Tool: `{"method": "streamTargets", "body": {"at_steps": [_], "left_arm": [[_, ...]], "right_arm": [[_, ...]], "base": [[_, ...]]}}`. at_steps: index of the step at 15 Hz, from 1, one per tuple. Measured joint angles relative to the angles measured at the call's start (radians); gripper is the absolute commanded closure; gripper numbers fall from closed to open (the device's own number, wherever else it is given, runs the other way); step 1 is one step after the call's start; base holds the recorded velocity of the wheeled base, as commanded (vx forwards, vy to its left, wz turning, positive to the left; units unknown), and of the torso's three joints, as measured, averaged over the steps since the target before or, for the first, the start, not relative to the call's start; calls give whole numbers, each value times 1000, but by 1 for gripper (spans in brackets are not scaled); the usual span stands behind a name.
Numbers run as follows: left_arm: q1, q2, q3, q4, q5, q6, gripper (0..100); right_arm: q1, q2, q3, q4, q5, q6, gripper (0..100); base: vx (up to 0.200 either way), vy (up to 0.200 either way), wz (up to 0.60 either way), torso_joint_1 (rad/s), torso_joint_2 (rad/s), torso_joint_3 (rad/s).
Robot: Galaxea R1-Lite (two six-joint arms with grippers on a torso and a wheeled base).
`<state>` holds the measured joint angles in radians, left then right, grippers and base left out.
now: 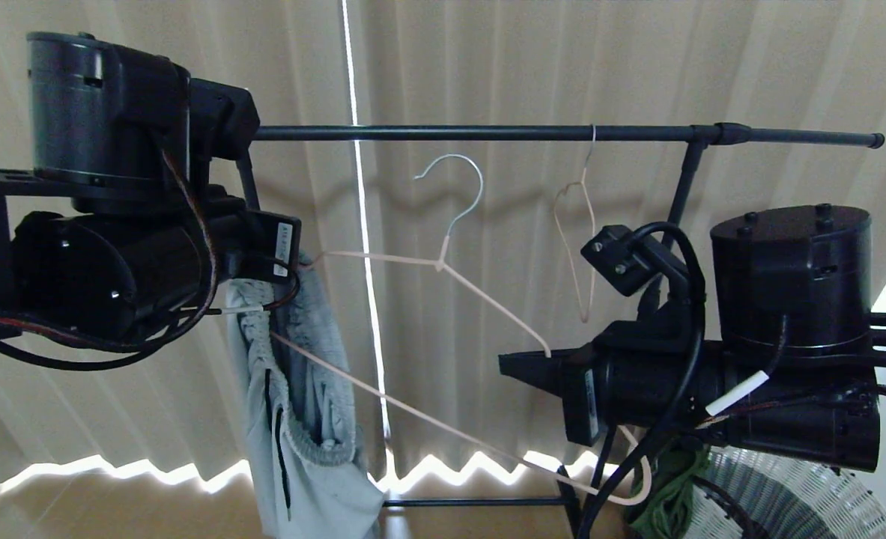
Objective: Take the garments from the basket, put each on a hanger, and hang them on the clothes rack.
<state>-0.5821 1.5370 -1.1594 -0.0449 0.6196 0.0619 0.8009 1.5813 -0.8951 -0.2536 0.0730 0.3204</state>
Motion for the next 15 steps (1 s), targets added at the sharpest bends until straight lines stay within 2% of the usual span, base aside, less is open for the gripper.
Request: {"method": "streamTargets", "body": {"at_steps": [4,8,15], "left_arm": [[-9,0,-5,-1,0,-20,100],[-40,-4,-7,0,0,-23,100],[-158,-47,1,14,0,-64,100]], "right_arm": [[76,29,-18,0,-5,7,100],[87,115,-101,-1,-91,35,100],[89,214,-172,-2,-111,57,100]], "base": [[0,0,0,0,0,0],[0,0,0,0,0,0],[0,0,0,0,0,0]]}}
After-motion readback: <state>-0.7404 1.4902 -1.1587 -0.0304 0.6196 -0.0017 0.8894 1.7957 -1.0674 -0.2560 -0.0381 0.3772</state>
